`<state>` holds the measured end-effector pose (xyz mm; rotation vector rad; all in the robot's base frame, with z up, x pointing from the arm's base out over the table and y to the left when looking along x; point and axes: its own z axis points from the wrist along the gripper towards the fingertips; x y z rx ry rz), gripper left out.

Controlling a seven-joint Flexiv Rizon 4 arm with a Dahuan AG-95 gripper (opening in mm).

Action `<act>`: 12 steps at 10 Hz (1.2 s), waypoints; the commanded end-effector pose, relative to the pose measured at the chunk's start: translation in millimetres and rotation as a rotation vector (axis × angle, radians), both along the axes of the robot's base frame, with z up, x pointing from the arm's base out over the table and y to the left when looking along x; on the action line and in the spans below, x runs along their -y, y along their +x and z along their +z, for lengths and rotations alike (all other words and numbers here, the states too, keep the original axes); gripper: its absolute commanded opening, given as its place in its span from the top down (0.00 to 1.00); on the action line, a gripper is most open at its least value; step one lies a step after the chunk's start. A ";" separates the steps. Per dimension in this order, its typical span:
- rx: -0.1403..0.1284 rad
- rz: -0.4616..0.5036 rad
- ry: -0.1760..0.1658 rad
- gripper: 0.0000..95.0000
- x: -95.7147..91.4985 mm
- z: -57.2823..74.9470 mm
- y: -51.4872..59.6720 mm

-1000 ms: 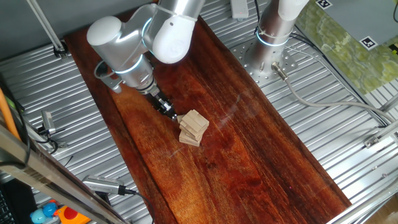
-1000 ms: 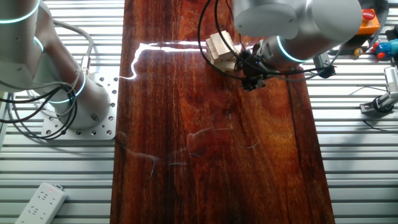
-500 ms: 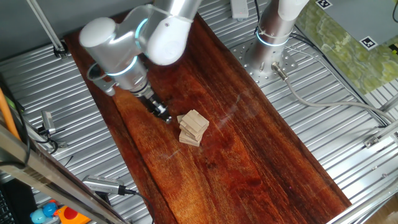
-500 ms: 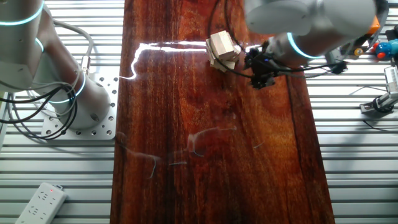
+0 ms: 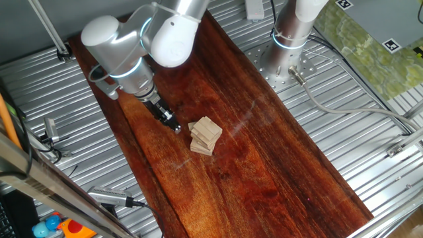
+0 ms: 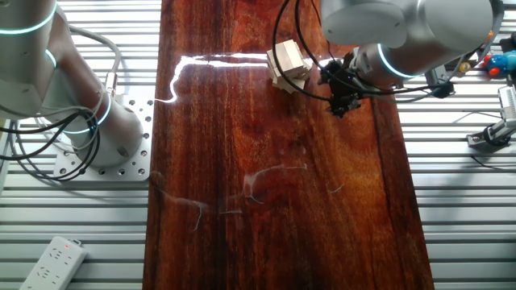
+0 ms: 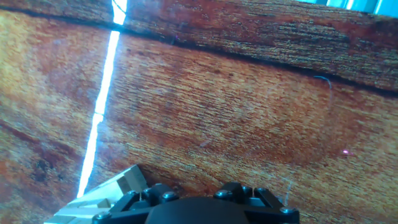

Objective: Play Jenga

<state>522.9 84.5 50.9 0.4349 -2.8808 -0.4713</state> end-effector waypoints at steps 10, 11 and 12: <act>0.005 -0.008 -0.007 0.40 -9.8 -6.1 -12.9; 0.004 -0.006 -0.006 0.40 -10.9 -6.4 -12.7; 0.005 -0.005 -0.006 0.40 -11.3 -6.9 -13.5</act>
